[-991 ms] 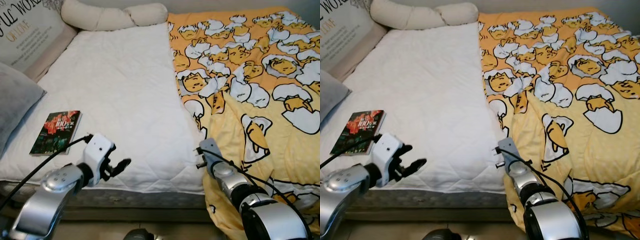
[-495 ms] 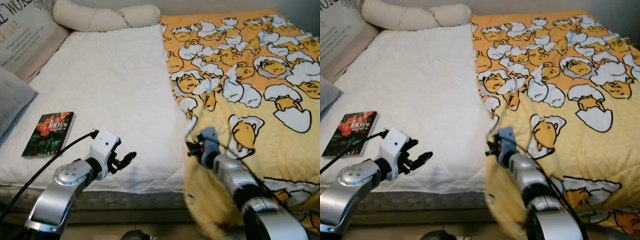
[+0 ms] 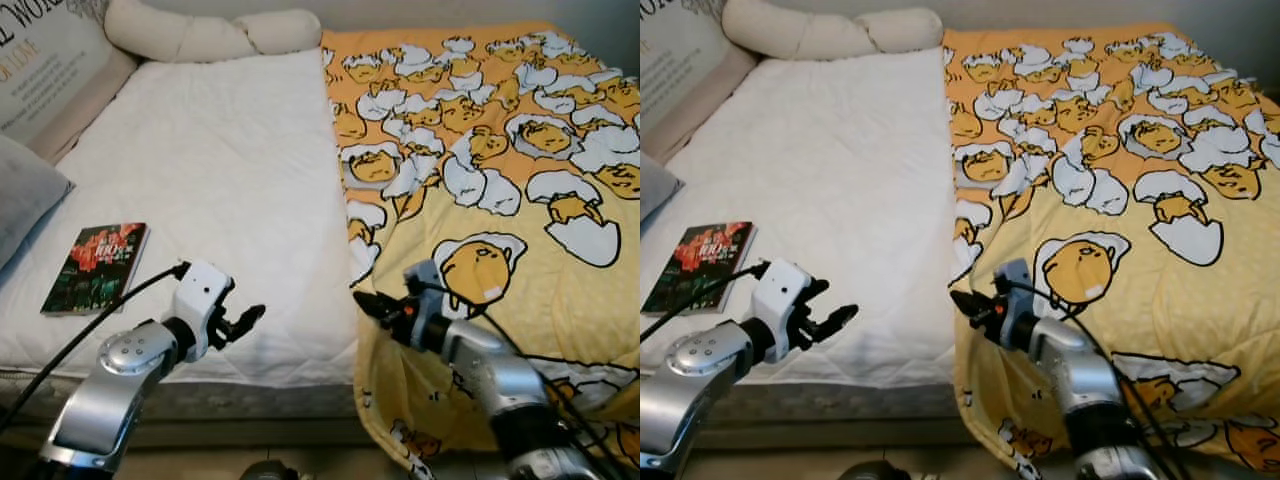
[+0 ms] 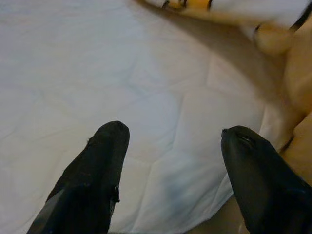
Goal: Clean up the room
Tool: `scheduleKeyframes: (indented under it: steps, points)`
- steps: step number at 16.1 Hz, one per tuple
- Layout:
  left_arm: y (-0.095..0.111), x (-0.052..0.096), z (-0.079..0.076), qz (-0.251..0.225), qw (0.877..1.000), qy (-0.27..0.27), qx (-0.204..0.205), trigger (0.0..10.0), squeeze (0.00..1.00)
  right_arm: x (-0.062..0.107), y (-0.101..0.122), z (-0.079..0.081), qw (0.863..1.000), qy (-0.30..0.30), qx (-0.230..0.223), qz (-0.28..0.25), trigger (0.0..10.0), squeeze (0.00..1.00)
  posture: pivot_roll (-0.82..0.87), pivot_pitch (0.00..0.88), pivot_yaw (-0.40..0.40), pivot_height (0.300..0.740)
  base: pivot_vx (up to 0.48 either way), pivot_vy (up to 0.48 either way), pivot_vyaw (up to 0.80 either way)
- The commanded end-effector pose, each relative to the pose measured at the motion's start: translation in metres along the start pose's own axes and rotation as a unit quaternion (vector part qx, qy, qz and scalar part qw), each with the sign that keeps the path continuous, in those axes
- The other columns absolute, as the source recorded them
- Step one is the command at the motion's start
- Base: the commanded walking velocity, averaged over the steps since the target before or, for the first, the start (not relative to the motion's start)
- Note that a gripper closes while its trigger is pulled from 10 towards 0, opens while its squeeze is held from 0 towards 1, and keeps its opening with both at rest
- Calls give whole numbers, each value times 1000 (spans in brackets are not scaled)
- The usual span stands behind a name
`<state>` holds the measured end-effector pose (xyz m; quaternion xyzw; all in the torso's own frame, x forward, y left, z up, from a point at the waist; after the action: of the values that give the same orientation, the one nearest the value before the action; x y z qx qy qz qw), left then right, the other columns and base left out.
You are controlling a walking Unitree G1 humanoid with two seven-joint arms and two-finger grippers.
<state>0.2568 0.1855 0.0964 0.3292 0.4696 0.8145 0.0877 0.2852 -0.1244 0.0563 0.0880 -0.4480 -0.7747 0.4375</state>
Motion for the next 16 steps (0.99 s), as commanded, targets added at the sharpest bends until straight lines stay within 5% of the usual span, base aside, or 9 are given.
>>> scheduleKeyframes:
  steps: [1,5,6,7,9,16]
  points:
    - [-1,7,6,1,1000,2,-4,10000,0,2,3,21,997,71,11,13,0,0,104,0,61,740,0,0,0]
    - [-5,11,5,10,1000,-4,-9,10000,0,25,-5,19,996,57,35,54,0,0,100,0,61,740,0,0,0]
    - [-5,11,5,10,1000,-5,-9,10000,0,26,-7,19,996,48,40,62,10000,0,102,0,58,740,0,0,0]
    - [-5,11,4,10,1000,-6,-9,10000,0,25,-7,21,996,55,26,65,10000,0,102,0,56,740,0,0,0]
    - [-6,12,4,11,1000,-2,-10,10000,0,23,-1,30,995,81,0,51,10000,1000,104,0,52,740,0,0,0]
    - [-8,12,7,9,1000,17,-8,10000,0,30,9,36,998,53,19,0,10000,1000,86,0,41,740,0,0,0]
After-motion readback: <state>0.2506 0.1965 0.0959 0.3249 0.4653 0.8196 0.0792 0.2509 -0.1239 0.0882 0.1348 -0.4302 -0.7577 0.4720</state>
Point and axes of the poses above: a point about 5 cm out from each wrist's last joint towards the gripper, its own x axis pointing back from the gripper into the wrist, its own y axis along the axis of the wrist's last joint, z = x × y, the point moved 1 cm from there along -x, pointing out of the wrist towards the gripper, and after that the axes turned 14 degrees about -x, right-handed, at the moved point
